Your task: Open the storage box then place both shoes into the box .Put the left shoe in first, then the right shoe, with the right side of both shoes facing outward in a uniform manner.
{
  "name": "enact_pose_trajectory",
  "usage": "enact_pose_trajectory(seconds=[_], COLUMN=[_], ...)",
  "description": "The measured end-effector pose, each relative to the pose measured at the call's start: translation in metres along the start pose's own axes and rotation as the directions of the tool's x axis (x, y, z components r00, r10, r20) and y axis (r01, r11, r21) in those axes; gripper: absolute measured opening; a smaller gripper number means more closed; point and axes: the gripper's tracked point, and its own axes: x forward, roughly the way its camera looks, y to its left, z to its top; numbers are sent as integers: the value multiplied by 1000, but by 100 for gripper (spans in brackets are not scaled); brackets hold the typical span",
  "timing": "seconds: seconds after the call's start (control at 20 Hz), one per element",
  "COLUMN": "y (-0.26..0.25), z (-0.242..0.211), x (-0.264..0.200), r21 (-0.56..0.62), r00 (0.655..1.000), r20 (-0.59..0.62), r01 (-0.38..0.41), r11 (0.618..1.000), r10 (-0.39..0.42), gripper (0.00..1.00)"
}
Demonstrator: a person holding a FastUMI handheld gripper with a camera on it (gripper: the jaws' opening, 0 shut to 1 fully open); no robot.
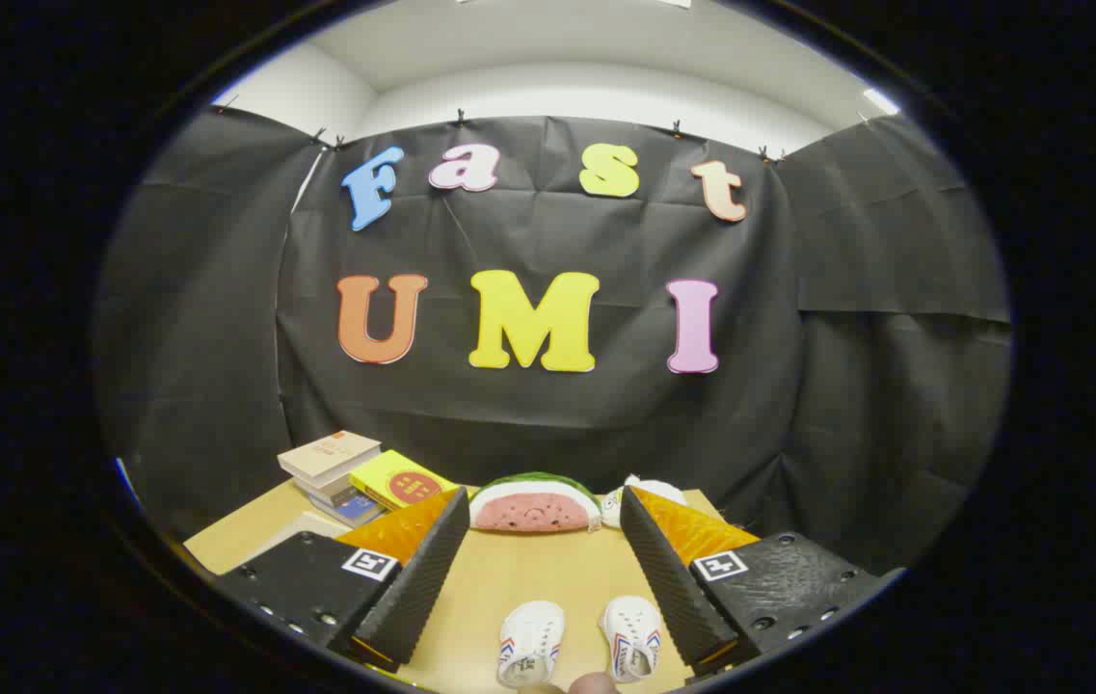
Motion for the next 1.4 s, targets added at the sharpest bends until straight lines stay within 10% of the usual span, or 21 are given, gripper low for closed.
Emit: enact_pose_trajectory(seconds=[1.4], y=[28], z=[-27], x=[13], r21=[30], r00=[994], r20=[-50], r01=[-94], r11=[995], r10=[96], gripper=[95])
